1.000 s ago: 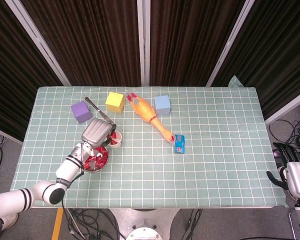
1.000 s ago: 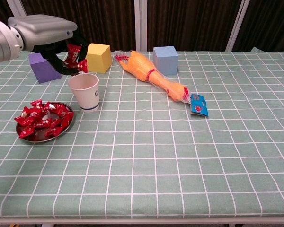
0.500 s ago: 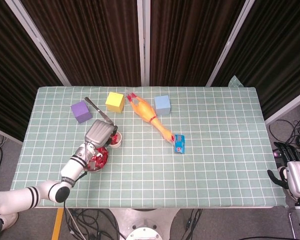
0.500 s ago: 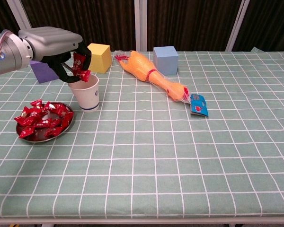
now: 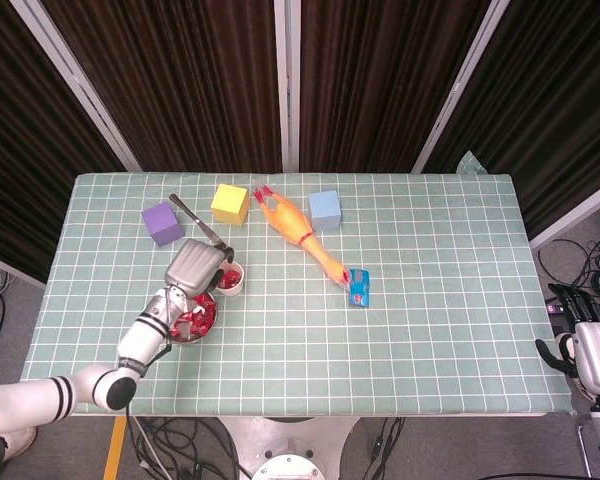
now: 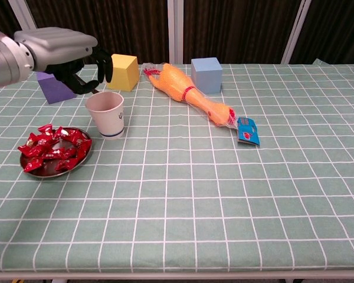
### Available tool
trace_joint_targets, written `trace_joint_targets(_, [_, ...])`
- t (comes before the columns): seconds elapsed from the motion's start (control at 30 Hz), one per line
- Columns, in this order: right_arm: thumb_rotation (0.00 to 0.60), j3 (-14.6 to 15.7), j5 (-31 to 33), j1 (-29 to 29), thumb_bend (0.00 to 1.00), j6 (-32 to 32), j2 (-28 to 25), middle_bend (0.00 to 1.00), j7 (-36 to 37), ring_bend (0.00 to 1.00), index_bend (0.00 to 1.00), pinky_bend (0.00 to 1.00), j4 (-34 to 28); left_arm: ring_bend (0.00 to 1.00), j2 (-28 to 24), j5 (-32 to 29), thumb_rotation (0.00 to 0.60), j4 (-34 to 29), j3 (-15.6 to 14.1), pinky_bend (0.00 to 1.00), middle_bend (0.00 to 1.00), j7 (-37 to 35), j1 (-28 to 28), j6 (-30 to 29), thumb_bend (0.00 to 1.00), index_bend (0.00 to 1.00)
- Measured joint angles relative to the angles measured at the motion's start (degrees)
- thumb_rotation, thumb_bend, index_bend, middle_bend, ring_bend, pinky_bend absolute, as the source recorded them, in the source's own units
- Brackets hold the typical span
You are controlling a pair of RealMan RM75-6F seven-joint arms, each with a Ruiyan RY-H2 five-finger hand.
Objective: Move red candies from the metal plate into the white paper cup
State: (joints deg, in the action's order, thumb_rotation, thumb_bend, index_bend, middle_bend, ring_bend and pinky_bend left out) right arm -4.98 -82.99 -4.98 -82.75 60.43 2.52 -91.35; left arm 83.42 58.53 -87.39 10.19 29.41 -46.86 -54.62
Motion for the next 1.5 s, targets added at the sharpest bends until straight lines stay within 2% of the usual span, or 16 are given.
trace_joint_targets(0.17, [0.6,-0.15,-0.35,-0.27,0.21,-0.01,-0.28,0.13,-0.15,0.12,0.11,0.36,-0.15,0.88,-5.14,2.71,0.6,-3.9,-1.09,1.0,0.48,-3.19,4.77,-5.62,0.43,0.44])
trace_joint_targets(0.3, [0.6,-0.09,-0.84,-0.52,0.21,0.09,-0.14,0.13,-0.32,0.12,0.11,0.37,-0.34,0.88,-8.61,6.09,0.6,-5.49,-4.66,1.0,0.48,-5.89,10.27,-10.08,0.3,0.44])
trace_joint_targets(0.4, [0.6,-0.04,-1.09,-0.66,0.21,0.12,0.0,0.13,-0.59,0.12,0.11,0.37,-0.59,0.88,-9.08,8.37,0.595,-5.1,-7.87,1.0,0.48,-7.06,13.37,-11.57,0.2,0.44])
trace_joint_targets(0.47, [0.6,-0.03,-1.25,-0.77,0.21,0.14,0.02,0.13,-0.8,0.12,0.11,0.37,-0.8,0.88,-8.58,9.3,0.556,-4.03,-9.06,1.0,0.47,-7.58,14.33,-11.73,0.17,0.43])
trace_joint_targets(0.53, [0.6,-0.03,-1.47,-0.86,0.21,0.1,-0.05,0.13,-1.06,0.12,0.11,0.37,-1.06,0.88,-7.35,9.51,0.539,-2.13,-9.78,1.0,0.47,-7.81,14.8,-11.31,0.17,0.42])
trace_joint_targets(0.67, [0.6,0.03,-1.62,-0.87,0.21,-0.02,-0.26,0.13,-1.39,0.12,0.11,0.37,-1.49,0.88,-4.04,9.36,0.578,2.37,-10.55,1.0,0.44,-7.44,15.09,-9.38,0.17,0.4])
trace_joint_targets(0.83, [0.6,0.07,-1.25,-0.75,0.21,-0.02,-0.34,0.13,-1.62,0.12,0.11,0.38,-1.72,0.88,0.0,7.66,0.595,7.15,-10.46,1.0,0.42,-5.54,14.84,-6.01,0.17,0.38])
trace_joint_targets(1.13, [0.6,0.12,-0.87,-0.74,0.21,0.22,-0.28,0.13,-1.7,0.12,0.11,0.38,-1.66,0.88,3.36,6.72,0.6,10.65,-9.38,1.0,0.42,-4.25,13.86,-2.93,0.18,0.39])
trace_joint_targets(1.5, [0.6,0.13,-0.45,-0.71,0.21,0.46,-0.24,0.13,-1.43,0.12,0.11,0.38,-1.26,0.88,4.83,5.47,0.6,11.68,-8.34,1.0,0.46,-2.15,13.09,-1.31,0.23,0.44])
